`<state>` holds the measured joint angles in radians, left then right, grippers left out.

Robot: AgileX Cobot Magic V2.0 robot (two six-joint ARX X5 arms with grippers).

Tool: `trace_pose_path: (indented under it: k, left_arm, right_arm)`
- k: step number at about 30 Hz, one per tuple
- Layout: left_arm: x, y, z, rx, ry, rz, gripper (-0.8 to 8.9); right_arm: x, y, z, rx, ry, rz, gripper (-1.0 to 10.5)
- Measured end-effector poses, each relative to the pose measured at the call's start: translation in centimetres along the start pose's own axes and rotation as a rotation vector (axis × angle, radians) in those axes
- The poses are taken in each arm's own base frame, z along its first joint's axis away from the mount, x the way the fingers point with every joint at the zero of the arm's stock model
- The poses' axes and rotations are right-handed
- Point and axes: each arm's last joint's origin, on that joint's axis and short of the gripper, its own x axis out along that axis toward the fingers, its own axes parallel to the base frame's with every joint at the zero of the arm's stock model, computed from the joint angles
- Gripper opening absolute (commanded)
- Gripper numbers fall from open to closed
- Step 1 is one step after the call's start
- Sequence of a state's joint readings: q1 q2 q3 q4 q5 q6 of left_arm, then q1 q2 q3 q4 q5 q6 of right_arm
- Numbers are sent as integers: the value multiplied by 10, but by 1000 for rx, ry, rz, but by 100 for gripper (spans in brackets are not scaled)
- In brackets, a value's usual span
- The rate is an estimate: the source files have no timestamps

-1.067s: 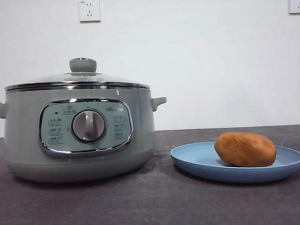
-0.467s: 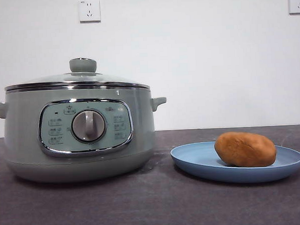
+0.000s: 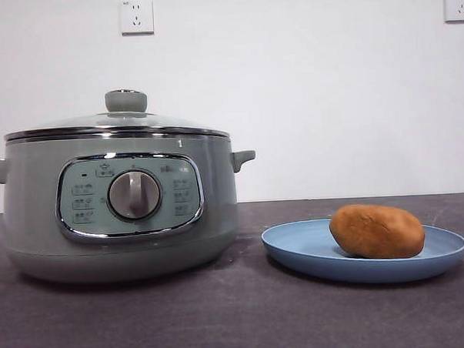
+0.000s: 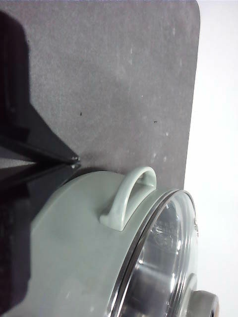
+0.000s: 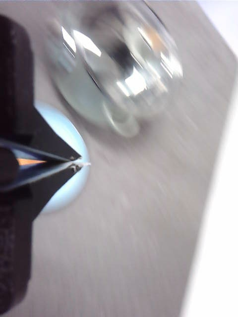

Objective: Take the potato out from the steamer,put the potato on the plate,close the lid

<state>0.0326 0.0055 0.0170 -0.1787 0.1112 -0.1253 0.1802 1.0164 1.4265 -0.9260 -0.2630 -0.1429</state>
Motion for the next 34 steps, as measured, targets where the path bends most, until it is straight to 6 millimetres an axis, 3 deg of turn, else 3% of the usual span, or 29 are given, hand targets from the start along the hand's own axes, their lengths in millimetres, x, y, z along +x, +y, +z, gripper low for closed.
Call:
trace_pose_path:
  k: [2, 6, 11, 16, 19, 34]
  left_arm:
    - [0, 0, 0, 0, 0, 0, -4]
    - [0, 0, 0, 0, 0, 0, -4]
    - [0, 0, 0, 0, 0, 0, -4]
    - [0, 0, 0, 0, 0, 0, -4]
    - [0, 0, 0, 0, 0, 0, -4]
    - [0, 0, 0, 0, 0, 0, -4]
  right_arm:
    - [-5, -11, -18, 36, -87, -81, -1]
    - [17, -22, -97, 112, -202, -192, -1]
    - [48, -18, -178, 142, -312, -218, -1]
    - [67, -11, -242, 173, -374, -214, -1]
    - [70, -8, -258, 176, -393, -213, -1]
    - [66, -4, -270, 206, -357, -240, -1]
